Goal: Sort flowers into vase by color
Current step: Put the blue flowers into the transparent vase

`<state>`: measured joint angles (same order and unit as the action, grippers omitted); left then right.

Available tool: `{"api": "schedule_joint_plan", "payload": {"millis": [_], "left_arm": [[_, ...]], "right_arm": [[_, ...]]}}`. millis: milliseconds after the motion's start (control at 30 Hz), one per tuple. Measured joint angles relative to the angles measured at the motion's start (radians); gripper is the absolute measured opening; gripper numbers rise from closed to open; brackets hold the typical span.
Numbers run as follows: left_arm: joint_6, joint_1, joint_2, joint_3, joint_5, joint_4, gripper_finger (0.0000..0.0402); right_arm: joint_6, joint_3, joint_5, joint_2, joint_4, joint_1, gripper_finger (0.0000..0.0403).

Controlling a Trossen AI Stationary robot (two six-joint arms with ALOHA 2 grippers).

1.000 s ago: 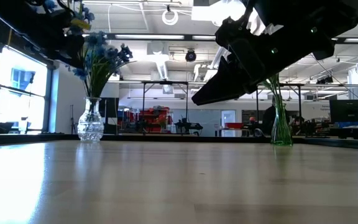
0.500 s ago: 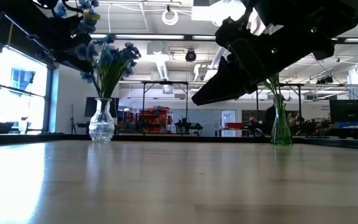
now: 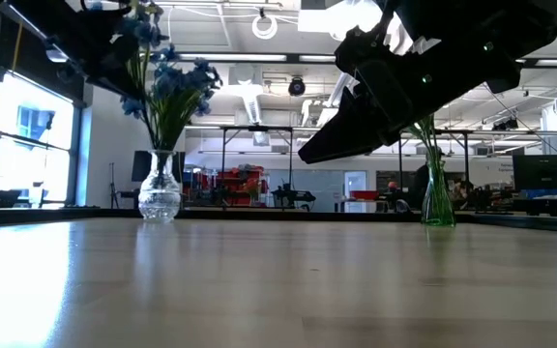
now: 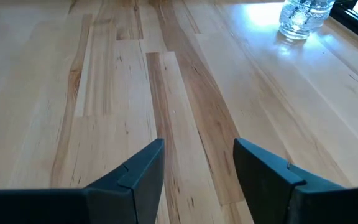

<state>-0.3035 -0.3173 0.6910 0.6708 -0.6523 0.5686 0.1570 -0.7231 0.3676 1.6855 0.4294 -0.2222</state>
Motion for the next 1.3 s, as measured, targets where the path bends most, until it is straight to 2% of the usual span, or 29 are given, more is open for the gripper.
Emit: {"api": "schedule_joint_plan", "payload": {"millis": [600, 1300], "left_arm": [[-0.008, -0.126, 0.058, 0.002, 0.168, 0.014, 0.0], [0.01, -0.204, 0.075, 0.002, 0.2, -0.004, 0.0002]], "right_arm": [[0.0, 0.0, 0.0, 0.0, 0.0, 0.0, 0.0188], [0.003, 0.0, 0.0, 0.0, 0.001, 0.0, 0.0188]]}}
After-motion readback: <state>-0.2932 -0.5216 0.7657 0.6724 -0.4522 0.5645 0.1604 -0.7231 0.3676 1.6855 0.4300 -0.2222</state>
